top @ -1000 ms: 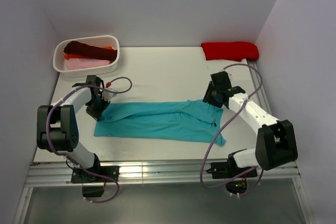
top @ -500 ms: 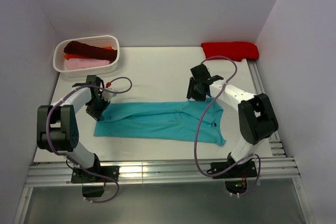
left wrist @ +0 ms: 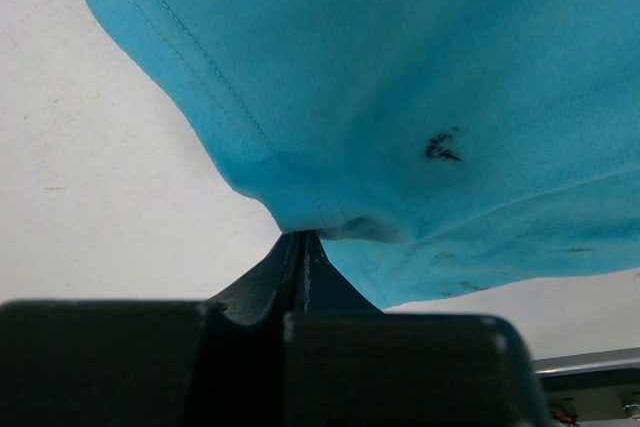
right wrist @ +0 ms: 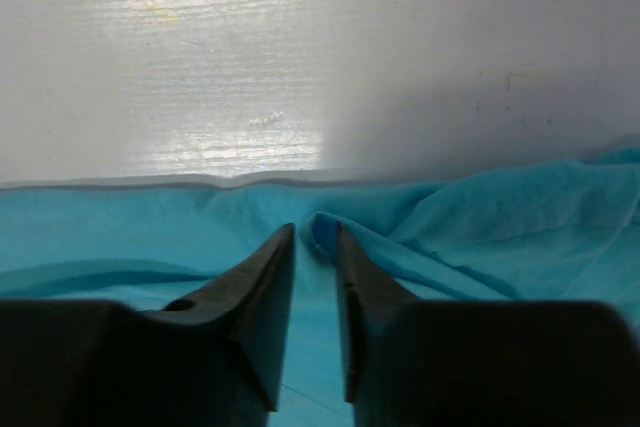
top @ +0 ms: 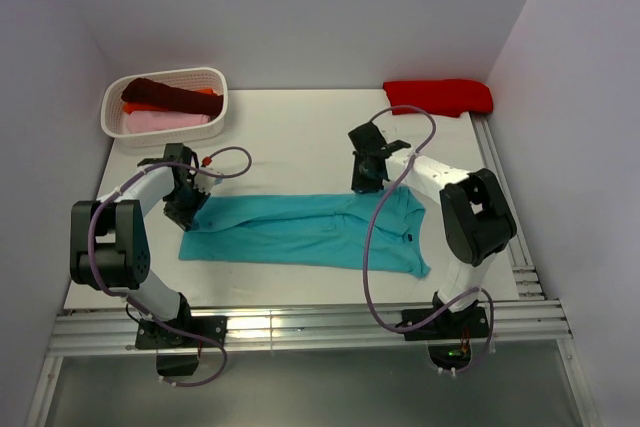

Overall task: Roll the t-shirts
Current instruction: Fold the tshirt

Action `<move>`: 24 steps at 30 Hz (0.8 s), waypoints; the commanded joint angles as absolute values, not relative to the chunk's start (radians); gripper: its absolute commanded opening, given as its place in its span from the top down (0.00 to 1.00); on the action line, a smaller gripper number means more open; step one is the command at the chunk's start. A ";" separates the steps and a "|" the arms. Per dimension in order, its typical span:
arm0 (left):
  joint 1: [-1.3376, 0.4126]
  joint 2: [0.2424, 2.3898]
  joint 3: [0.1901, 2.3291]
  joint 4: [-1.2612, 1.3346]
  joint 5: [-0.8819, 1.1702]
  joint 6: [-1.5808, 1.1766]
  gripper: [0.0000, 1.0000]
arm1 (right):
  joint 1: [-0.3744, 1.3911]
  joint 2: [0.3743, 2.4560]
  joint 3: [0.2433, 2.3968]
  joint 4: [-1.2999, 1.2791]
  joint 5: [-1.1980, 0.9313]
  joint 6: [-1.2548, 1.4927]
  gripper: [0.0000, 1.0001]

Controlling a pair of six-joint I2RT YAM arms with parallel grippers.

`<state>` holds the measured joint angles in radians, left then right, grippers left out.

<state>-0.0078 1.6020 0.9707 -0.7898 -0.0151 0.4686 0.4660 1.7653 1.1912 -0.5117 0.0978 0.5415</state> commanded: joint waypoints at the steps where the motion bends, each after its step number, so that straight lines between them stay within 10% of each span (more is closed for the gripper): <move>1: -0.003 1.614 0.985 -0.792 -0.008 0.471 1.00 | 0.482 1.753 1.204 -0.535 0.141 0.546 0.74; 6: -0.003 1.608 0.982 -0.788 -0.009 0.474 1.00 | 0.498 1.698 1.184 -0.545 0.155 0.561 0.96; 24: -0.003 1.624 1.005 -0.776 -0.020 0.463 1.00 | 0.587 1.361 0.916 -0.537 0.167 0.675 1.00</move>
<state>-0.0078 1.6207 0.9707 -0.7830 -0.0162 0.4675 0.5674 1.4040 0.9459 -0.5468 0.1493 0.6380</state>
